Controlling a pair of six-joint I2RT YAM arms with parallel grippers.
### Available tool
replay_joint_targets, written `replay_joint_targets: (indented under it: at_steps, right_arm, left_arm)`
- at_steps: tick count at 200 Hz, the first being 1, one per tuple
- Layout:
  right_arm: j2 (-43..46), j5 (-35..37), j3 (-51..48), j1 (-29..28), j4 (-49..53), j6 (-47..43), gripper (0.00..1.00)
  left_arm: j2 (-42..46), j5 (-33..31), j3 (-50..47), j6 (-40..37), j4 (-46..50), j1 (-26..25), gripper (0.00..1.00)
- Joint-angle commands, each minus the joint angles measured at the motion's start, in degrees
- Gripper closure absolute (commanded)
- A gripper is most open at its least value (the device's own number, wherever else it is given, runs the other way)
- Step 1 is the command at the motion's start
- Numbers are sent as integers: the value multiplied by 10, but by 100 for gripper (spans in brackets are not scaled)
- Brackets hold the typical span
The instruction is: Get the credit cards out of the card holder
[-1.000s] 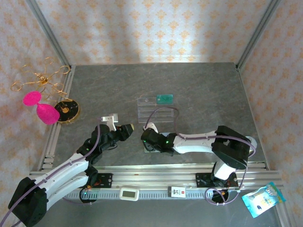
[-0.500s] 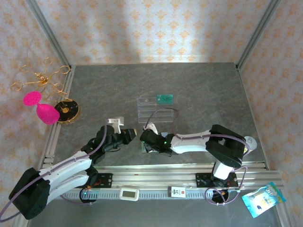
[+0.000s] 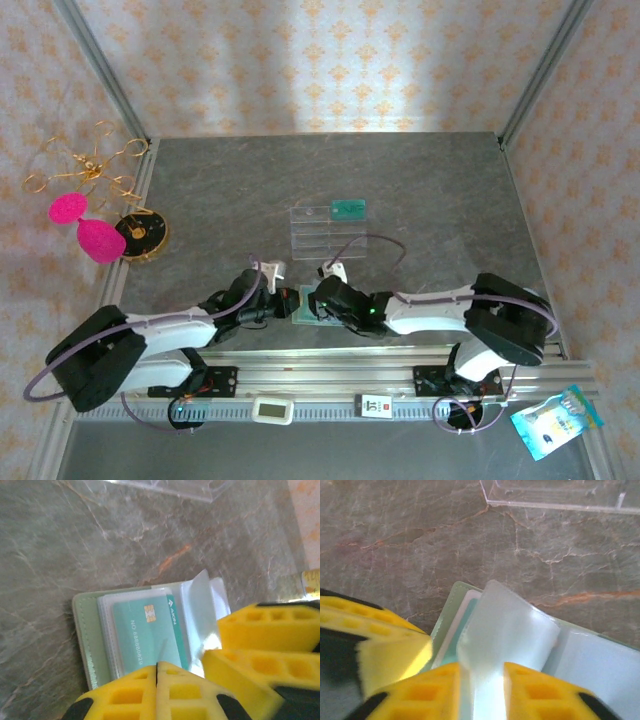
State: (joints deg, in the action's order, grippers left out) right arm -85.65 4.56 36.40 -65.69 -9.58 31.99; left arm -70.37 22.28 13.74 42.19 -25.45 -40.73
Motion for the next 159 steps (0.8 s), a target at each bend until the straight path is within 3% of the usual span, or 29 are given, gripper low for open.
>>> replay_joint_targets:
  at_steps: [1, 53, 101, 135, 159]
  right_arm:
    - [64, 48, -29, 1, -30, 32, 62]
    - [205, 142, -67, 2, 46, 64, 59]
    - [262, 149, -82, 2, 77, 78, 63]
    - [264, 129, -77, 9, 72, 74, 67]
    - [251, 38, -76, 36, 30, 60, 72]
  left_arm:
    - [-34, 24, 38, -4, -39, -12, 100]
    - [-145, 60, 133, -31, -15, -63, 100]
    - [-227, 62, 194, -58, 47, -84, 100]
    - [-164, 35, 173, -51, 56, -82, 98]
    - [-71, -15, 120, -33, 62, -64, 89]
